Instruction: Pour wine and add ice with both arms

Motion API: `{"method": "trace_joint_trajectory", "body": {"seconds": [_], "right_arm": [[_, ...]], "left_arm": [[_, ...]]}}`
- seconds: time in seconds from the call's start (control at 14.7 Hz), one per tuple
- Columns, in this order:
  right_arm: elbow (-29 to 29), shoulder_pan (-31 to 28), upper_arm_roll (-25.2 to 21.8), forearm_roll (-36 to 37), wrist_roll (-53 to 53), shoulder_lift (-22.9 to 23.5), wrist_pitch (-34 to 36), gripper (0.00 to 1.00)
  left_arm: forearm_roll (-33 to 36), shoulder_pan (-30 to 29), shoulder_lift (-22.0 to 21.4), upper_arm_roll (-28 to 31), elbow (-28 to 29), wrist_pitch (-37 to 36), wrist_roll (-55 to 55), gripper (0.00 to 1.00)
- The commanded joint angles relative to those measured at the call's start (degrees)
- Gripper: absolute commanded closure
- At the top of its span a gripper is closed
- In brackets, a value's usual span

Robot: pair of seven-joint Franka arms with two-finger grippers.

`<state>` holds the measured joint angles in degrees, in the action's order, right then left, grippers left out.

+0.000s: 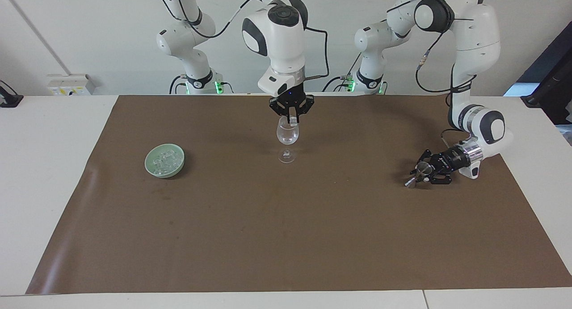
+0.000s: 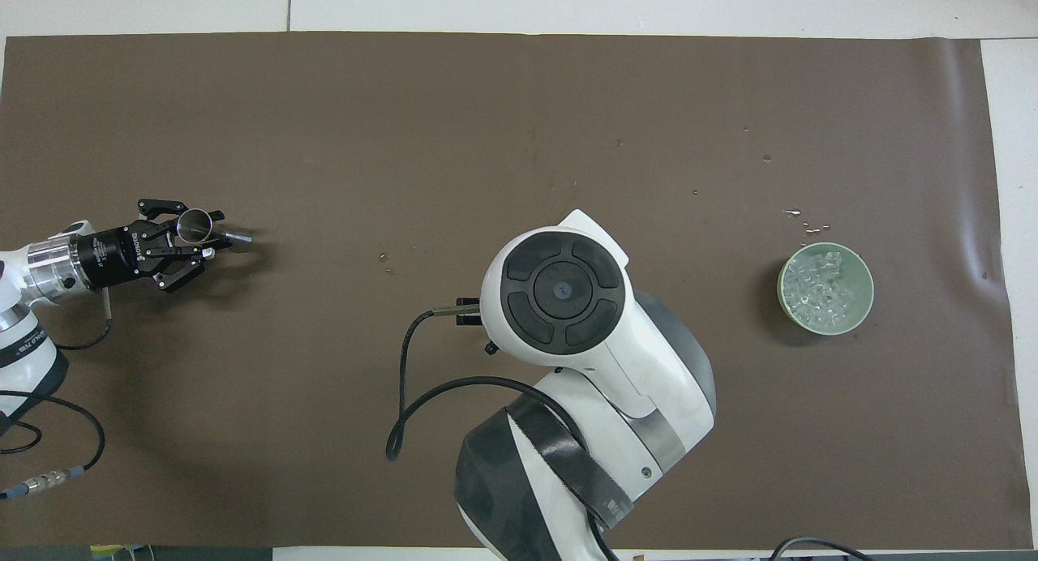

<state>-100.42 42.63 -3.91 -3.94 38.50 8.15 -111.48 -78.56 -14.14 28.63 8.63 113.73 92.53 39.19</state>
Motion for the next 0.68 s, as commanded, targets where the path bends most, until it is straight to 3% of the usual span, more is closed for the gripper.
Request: {"method": "trace_joint_trajectory", "body": {"seconds": [0.0, 0.14, 0.34, 0.61], "right_arm": [[-2.8, 0.2, 0.0, 1.0, 0.0, -2.4, -0.1, 0.98], [-2.9, 0.2, 0.0, 1.0, 0.1, -2.6, -0.1, 0.89], [-1.8, 0.3, -0.1, 1.0, 0.6, -2.4, 0.8, 0.57], [1.8, 1.0, 0.0, 1.0, 1.3, -2.1, 5.9, 0.53]], "left_arm": [[-0.4, -0.4, -0.7, 0.0, 0.9, -0.1, -0.9, 0.0], [2.2, -0.5, -0.9, 0.2, 0.2, 0.1, -0.9, 0.0], [9.7, -0.6, -1.9, 0.4, -3.2, 1.5, -2.5, 0.0], [20.1, -0.5, -2.6, 3.0, -8.6, 2.7, -2.8, 0.0]]}}
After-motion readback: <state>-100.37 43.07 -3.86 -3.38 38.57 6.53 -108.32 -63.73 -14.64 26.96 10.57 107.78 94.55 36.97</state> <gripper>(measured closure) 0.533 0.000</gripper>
